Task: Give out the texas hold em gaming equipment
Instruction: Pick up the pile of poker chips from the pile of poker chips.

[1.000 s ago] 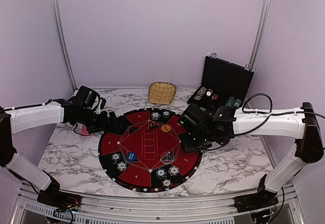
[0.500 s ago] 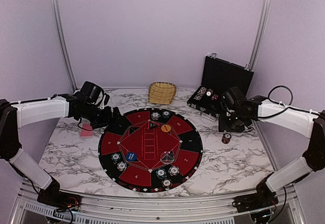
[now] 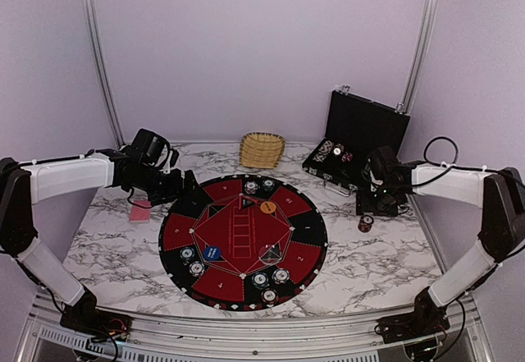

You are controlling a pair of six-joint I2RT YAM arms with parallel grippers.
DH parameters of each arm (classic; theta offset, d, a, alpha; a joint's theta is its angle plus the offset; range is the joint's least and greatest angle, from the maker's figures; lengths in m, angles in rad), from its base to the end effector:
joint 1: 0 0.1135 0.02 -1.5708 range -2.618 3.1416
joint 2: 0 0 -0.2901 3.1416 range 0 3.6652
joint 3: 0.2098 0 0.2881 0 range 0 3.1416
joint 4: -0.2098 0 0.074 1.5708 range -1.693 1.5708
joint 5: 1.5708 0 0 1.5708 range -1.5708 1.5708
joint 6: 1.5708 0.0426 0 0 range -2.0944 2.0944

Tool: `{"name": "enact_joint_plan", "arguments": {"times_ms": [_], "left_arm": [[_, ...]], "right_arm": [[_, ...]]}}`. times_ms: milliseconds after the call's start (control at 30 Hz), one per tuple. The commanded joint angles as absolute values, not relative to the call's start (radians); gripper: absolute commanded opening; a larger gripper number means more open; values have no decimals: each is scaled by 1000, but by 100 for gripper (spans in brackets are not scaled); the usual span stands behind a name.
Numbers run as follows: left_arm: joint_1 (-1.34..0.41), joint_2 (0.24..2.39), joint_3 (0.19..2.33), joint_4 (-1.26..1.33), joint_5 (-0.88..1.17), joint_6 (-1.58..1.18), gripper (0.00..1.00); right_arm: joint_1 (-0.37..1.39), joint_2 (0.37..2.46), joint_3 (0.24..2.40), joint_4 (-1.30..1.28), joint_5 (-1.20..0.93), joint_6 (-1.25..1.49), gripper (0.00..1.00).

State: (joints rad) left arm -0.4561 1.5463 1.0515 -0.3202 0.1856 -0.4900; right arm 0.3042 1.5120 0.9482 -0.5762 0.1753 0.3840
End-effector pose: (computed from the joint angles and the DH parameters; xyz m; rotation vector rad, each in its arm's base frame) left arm 0.3277 -0.1695 0.2382 0.0494 2.4728 -0.6518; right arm 0.3091 0.0892 0.1979 0.1583 2.6741 -0.0239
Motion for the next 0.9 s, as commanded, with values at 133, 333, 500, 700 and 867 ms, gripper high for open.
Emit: {"name": "enact_joint_plan", "arguments": {"times_ms": [133,333,500,700,867], "left_arm": [[-449,1552,1068,-337,191,-482,99],[-446,1552,1066,-339,189,-483,99],[-445,1555,1067,-340,189,-483,99],[-446,1560,1071,-341,192,-485,99],[-445,1562,1072,-339,192,-485,99]], "right_arm": [[278,1602,950,-483,160,361,72],[275,1630,936,-468,165,365,68],[275,1633,920,-461,169,369,64],[274,1635,919,-456,164,369,57],[275,1640,922,-456,165,367,52]]}}
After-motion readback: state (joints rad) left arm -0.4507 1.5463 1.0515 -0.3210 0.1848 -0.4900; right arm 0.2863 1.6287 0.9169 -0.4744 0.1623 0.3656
